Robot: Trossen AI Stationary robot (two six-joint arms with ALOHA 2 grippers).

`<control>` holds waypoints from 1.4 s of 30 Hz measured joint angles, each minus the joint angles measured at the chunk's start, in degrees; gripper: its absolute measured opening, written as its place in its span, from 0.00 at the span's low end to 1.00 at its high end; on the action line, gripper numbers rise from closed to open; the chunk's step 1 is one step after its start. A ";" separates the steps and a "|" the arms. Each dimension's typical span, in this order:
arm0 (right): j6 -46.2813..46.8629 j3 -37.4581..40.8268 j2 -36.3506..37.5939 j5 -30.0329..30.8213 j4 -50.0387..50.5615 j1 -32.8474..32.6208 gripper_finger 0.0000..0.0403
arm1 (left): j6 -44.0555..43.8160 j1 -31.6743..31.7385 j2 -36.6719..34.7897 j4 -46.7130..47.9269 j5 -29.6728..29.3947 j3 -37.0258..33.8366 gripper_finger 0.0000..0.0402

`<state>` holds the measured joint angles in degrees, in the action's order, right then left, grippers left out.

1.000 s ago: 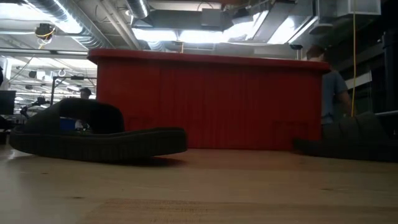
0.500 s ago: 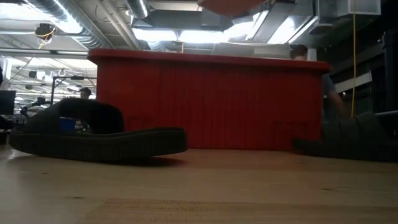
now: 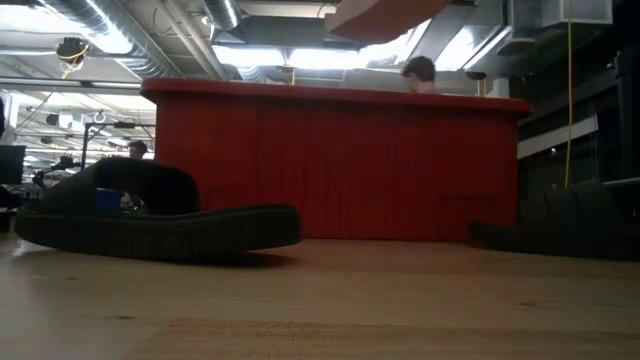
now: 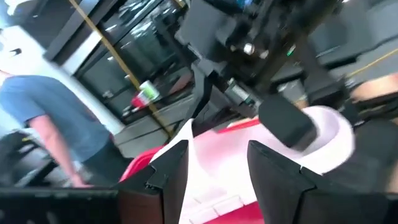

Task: Pick and place slides into bin
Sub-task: Put the pink slide into the red bin

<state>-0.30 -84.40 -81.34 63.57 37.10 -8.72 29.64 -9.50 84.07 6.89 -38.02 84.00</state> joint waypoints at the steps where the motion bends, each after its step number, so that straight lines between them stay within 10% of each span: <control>1: 0.00 0.00 0.00 0.02 -0.06 0.22 0.03 | 1.10 0.11 1.05 0.06 -1.40 0.52 0.40; 9: 0.00 0.00 -0.29 -0.15 -0.05 0.74 0.03 | 8.23 1.73 6.47 -1.11 -8.26 3.46 0.40; 27: -1.37 0.02 -1.18 -0.15 -1.64 0.73 0.03 | 5.53 6.76 8.07 -3.65 0.42 3.56 0.40; 42: -1.90 0.02 -1.18 0.00 -2.43 0.75 0.03 | 10.12 9.16 9.99 -3.82 -5.56 3.55 0.33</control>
<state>-2.20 -84.38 -82.52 63.57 34.68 -7.97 39.76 -0.34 94.06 3.07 -43.57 87.55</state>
